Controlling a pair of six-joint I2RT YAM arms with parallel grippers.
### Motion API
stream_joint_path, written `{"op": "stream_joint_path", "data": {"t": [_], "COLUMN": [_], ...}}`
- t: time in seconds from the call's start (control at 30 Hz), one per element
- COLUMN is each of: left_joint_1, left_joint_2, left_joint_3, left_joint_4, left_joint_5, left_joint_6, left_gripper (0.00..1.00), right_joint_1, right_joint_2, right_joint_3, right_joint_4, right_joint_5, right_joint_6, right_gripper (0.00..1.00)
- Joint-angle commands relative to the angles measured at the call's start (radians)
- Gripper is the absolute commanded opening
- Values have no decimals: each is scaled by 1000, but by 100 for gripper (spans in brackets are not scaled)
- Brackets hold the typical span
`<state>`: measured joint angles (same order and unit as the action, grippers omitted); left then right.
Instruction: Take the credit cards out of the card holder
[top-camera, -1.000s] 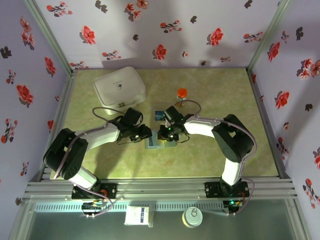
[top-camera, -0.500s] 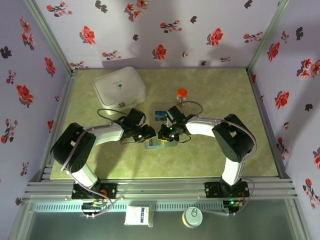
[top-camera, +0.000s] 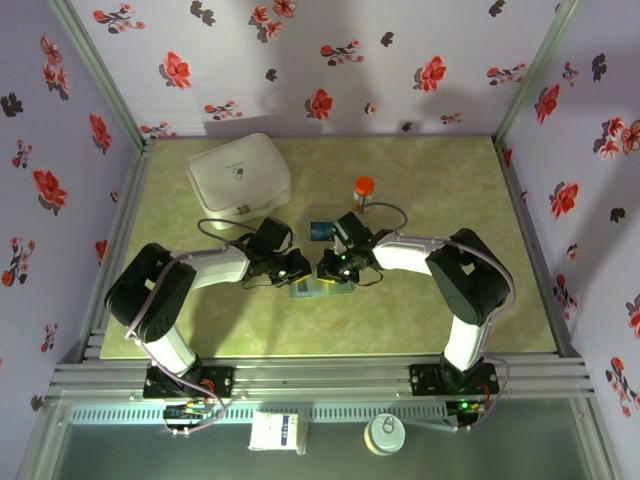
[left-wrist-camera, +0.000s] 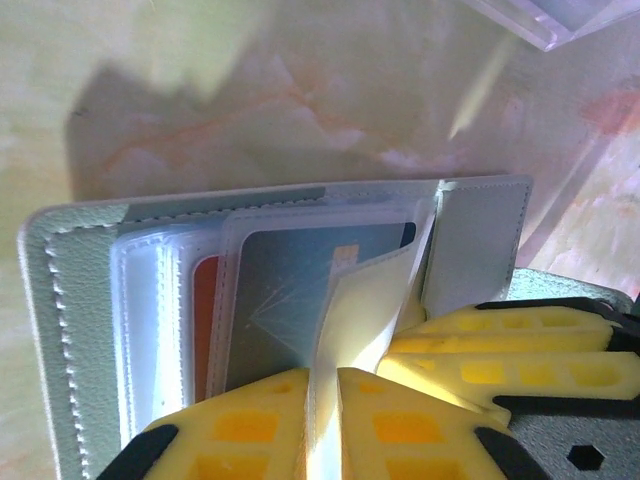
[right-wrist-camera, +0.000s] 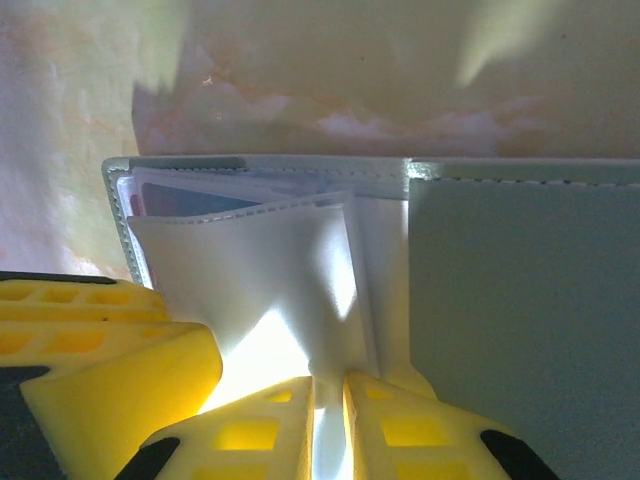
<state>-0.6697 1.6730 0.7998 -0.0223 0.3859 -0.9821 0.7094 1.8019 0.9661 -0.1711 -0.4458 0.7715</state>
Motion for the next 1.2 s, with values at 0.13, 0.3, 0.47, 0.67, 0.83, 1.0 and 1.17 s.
{"op": "stream_joint_path", "data": {"t": [0.13, 0.3, 0.47, 0.67, 0.83, 1.0, 1.17], "left_joint_1": [-8, -20, -40, -66, -79, -88, -88], "left_joint_2": [9, 14, 51, 121, 177, 211, 223], "left_joint_3": [29, 70, 122, 186, 227, 270, 326], "left_joint_4": [15, -10, -19, -25, -24, -30, -55], "left_joint_5": [27, 32, 45, 54, 64, 79, 87], "left_joint_6": [-20, -12, -11, -6, -6, -3, 9], "left_gripper": [17, 21, 24, 19, 19, 25, 31], "right_joint_1": [-19, -48, -78, -101, -114, -120, -123], "right_joint_2": [-94, -170, -244, -311, -350, -377, -396], "right_joint_3": [-35, -50, -69, -100, -126, -139, -138], "right_joint_4": [-39, -86, -132, -162, -176, -193, -206], "right_joint_5": [42, 70, 93, 115, 131, 143, 149], "right_joint_6": [16, -3, -24, -34, -38, -43, -47], "right_gripper": [21, 22, 22, 23, 23, 24, 25]}}
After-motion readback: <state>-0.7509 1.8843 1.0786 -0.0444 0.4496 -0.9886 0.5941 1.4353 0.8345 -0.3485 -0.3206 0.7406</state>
